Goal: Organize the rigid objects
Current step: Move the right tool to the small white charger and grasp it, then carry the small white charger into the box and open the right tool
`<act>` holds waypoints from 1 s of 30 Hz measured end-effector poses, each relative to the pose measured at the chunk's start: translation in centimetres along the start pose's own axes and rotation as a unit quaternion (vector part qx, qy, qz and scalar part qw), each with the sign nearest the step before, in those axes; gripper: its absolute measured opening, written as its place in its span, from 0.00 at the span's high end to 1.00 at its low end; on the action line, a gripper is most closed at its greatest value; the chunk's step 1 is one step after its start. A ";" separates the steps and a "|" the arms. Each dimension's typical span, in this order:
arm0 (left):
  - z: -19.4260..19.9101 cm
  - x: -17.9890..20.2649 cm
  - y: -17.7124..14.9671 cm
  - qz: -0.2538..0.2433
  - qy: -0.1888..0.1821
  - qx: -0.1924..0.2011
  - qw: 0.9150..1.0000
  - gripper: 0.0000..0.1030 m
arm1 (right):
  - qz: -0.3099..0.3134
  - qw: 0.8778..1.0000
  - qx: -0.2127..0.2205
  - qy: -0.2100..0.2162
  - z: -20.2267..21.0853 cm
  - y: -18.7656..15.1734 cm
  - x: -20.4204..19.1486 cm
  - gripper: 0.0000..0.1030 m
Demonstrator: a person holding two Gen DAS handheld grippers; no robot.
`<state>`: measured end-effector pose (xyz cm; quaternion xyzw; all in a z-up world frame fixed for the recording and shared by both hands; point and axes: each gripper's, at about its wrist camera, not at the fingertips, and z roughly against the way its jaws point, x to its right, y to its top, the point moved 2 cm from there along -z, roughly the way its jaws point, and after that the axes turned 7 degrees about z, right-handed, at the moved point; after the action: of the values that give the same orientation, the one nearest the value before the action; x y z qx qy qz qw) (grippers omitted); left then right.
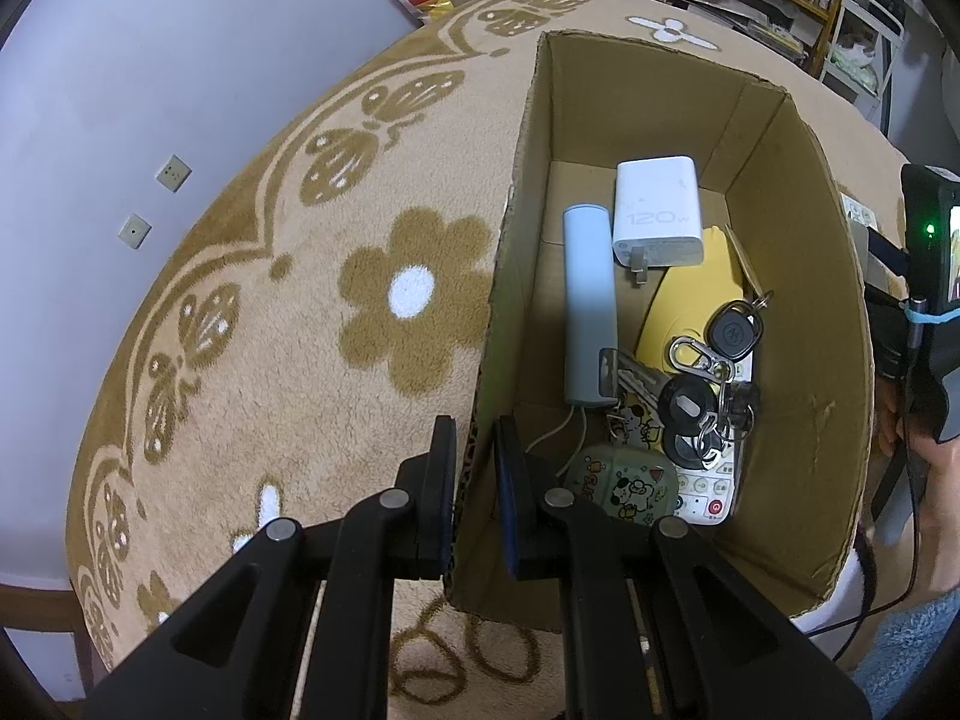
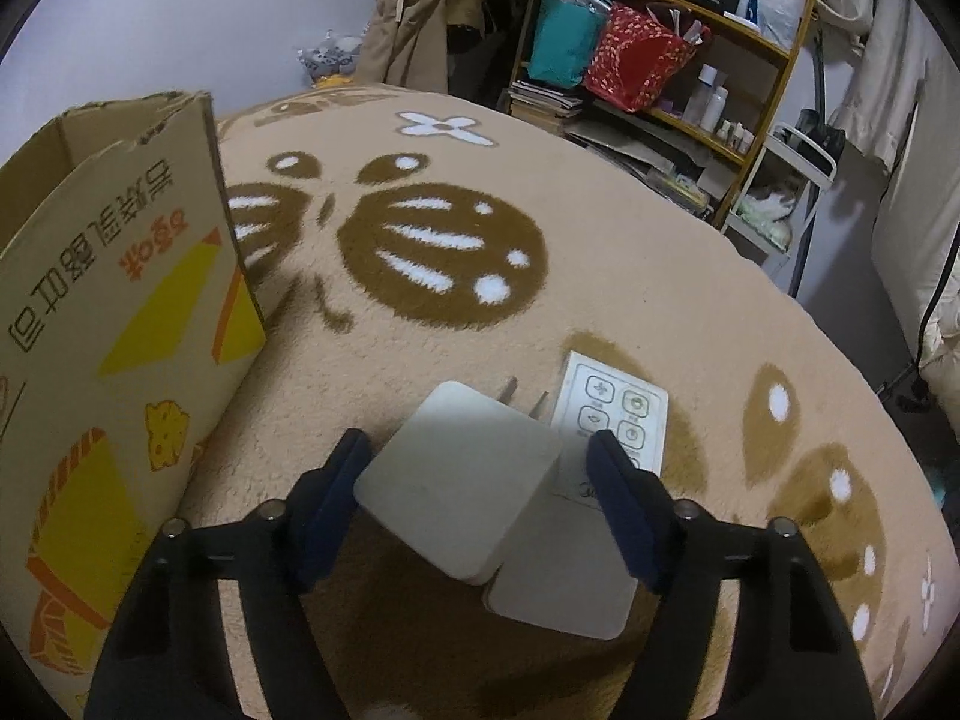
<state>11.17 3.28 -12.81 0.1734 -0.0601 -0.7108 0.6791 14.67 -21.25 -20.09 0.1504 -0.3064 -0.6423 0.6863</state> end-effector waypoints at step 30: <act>0.0 -0.2 -0.1 0.003 -0.006 0.001 1.000 0.89 | -0.126 0.989 0.055 0.060 4.9 1.3 5.3 0.36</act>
<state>11.14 3.53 -12.83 0.1693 -0.0651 -0.7096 0.6808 12.65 -25.33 -14.36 0.2635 -0.2777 -0.6959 0.6076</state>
